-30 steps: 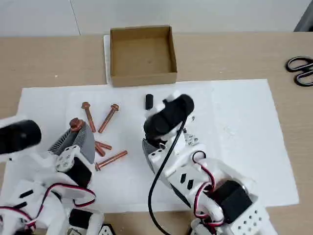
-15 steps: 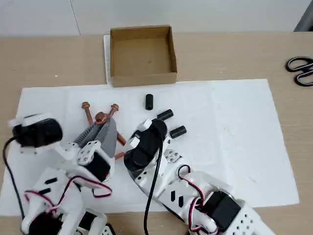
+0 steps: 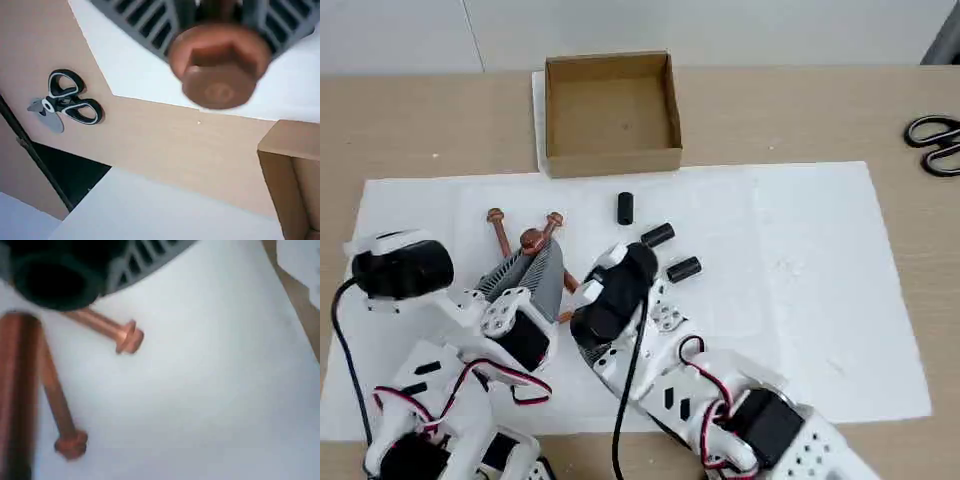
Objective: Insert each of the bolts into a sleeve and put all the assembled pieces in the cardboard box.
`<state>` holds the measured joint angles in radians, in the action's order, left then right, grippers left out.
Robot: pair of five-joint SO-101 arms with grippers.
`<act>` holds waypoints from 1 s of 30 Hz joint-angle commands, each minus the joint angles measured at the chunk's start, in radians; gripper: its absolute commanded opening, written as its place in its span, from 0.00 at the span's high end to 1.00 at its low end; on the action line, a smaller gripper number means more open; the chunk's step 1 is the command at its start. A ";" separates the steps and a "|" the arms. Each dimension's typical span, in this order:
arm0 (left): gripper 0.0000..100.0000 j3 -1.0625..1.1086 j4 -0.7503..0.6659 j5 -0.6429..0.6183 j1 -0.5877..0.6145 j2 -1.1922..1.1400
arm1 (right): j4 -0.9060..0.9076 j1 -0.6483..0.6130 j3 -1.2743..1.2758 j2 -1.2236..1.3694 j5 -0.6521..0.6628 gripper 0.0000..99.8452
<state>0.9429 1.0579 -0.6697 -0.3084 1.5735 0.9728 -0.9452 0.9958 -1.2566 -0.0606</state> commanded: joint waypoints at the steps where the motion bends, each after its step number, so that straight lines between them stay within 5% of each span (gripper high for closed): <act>1: 1.00 -0.068 -0.026 -0.008 -0.005 0.008 | -0.047 0.008 0.002 -0.013 0.009 1.00; 30: 1.00 -0.065 0.164 -0.006 -0.071 0.009 | -0.163 0.008 -0.002 -0.007 0.011 1.00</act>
<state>0.9091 1.1976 -0.6713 -0.3636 1.5781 0.8454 -0.9452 1.0050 -1.2551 -0.0606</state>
